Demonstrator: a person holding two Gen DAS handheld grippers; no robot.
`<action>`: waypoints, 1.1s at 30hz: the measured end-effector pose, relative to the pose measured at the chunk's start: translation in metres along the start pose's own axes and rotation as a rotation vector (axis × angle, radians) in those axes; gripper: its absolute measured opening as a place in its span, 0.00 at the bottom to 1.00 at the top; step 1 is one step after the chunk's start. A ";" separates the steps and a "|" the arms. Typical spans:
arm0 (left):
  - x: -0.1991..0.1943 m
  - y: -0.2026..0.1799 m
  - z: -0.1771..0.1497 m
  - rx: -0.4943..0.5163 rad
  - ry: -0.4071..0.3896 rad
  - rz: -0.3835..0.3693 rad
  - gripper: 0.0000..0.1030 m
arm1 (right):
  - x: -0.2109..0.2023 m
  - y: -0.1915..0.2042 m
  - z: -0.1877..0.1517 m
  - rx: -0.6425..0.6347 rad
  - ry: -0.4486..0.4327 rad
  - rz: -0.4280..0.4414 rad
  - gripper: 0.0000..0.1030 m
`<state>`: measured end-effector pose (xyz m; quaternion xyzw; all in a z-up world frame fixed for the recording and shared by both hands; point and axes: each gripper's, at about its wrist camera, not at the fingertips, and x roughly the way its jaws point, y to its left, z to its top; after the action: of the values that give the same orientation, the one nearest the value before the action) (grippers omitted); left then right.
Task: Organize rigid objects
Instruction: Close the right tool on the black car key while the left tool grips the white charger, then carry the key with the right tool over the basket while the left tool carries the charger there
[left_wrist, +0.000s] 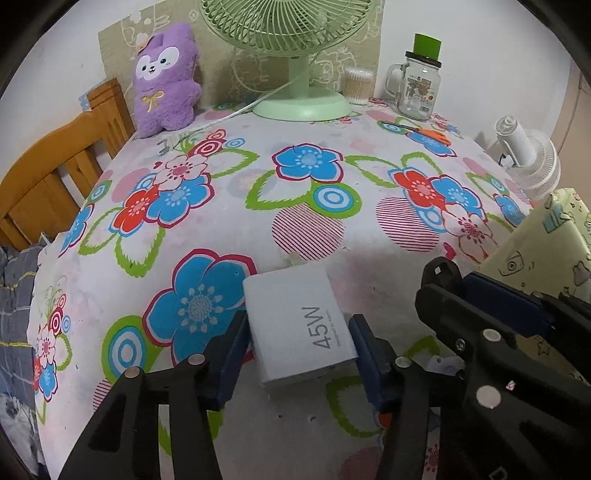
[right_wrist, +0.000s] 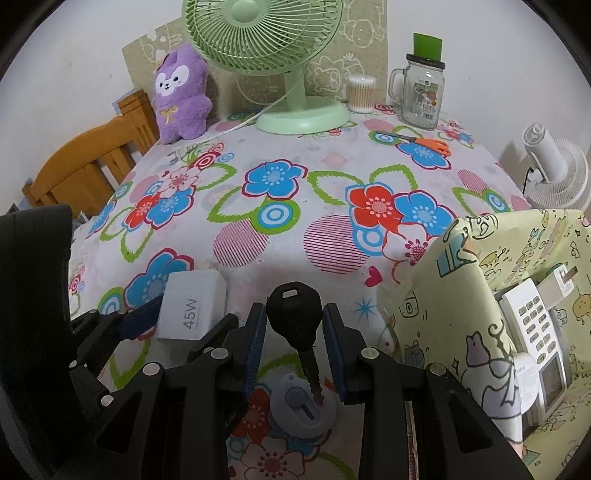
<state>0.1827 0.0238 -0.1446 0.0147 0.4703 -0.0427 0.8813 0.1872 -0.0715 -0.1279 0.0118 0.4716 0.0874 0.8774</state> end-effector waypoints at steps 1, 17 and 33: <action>-0.002 0.000 -0.001 0.000 -0.002 -0.001 0.53 | -0.001 0.000 -0.001 -0.001 -0.001 0.001 0.34; -0.038 -0.004 -0.019 0.001 -0.058 0.003 0.49 | -0.035 0.008 -0.017 -0.016 -0.034 0.005 0.34; -0.077 -0.014 -0.044 0.003 -0.099 0.006 0.49 | -0.076 0.009 -0.042 -0.022 -0.072 0.019 0.34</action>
<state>0.1029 0.0179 -0.1049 0.0153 0.4261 -0.0412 0.9036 0.1107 -0.0773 -0.0876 0.0096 0.4384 0.1007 0.8931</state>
